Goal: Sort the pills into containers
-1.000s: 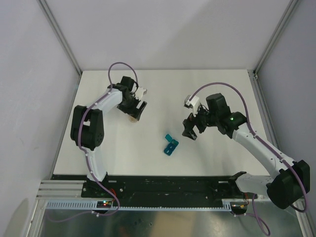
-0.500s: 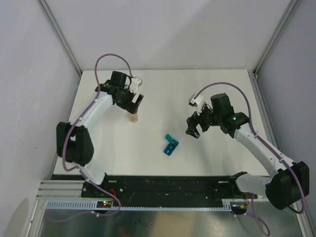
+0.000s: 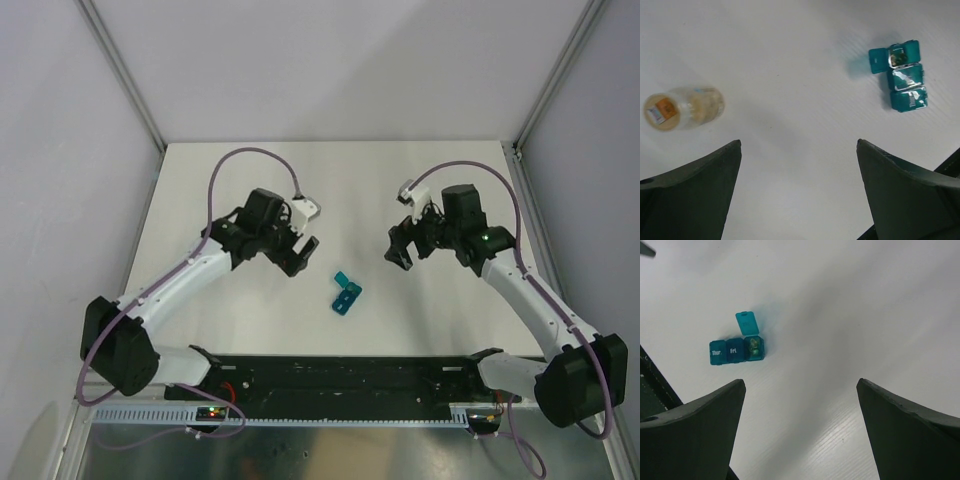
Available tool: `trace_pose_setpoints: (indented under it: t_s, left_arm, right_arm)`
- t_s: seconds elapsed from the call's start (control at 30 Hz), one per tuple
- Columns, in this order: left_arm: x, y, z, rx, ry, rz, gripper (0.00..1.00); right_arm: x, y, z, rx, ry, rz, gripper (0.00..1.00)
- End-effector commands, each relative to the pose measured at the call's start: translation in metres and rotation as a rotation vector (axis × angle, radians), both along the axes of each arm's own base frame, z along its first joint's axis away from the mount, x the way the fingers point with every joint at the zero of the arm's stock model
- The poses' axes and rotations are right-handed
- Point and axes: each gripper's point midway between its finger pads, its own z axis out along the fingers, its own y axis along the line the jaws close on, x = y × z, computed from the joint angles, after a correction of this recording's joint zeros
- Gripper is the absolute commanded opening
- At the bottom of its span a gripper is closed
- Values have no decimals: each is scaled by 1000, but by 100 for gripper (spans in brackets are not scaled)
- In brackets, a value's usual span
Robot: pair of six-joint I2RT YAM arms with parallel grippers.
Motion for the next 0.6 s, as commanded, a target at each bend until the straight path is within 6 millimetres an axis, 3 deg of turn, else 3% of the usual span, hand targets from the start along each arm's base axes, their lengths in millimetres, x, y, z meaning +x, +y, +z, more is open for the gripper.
trace_pose_setpoints:
  t_s: [0.0, 0.3, 0.57]
  left_arm:
    - [-6, -31, 19, -120, -98, -51, 100]
    - [-49, -82, -14, -224, -61, -206, 96]
    - [-63, -112, -46, -258, -23, -160, 95]
  right_arm:
    - [9, -8, 17, 44, -47, -48, 100]
    - [11, -24, 12, 39, -29, -56, 99]
    - [19, -45, 11, 46, -32, -109, 100]
